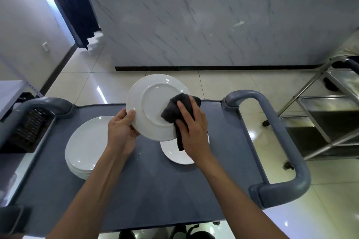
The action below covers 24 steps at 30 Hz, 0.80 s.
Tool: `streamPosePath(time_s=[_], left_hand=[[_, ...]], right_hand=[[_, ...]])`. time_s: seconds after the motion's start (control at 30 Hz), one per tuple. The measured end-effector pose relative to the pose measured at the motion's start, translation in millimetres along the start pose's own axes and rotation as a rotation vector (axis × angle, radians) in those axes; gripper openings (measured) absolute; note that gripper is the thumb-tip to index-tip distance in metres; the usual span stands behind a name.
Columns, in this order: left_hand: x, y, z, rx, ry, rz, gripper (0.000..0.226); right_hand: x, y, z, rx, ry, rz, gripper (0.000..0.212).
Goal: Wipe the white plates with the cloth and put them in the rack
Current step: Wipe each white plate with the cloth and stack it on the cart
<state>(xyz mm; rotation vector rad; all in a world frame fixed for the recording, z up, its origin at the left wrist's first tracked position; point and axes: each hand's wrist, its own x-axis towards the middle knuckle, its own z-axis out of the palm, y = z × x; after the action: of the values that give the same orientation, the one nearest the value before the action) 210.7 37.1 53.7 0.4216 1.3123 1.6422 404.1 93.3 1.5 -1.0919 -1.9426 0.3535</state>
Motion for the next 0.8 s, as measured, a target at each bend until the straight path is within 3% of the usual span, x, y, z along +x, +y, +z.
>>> streamPosePath(time_s=[0.2,0.4,0.8], left_hand=[[-1,2,-10,0.029,-0.075,-0.013,0.023],[-3,4,-4,0.137,-0.145,-0.014,0.025],[-5,-3,-6,0.239,-0.137,0.036,0.020]], right_hand=[[48,11,-7,0.080,-0.065,0.128,0.050],[83,-10,0,-0.063,-0.165,-0.025,0.044],[71,-44,37,-0.048,-0.246,-0.146,0.043]])
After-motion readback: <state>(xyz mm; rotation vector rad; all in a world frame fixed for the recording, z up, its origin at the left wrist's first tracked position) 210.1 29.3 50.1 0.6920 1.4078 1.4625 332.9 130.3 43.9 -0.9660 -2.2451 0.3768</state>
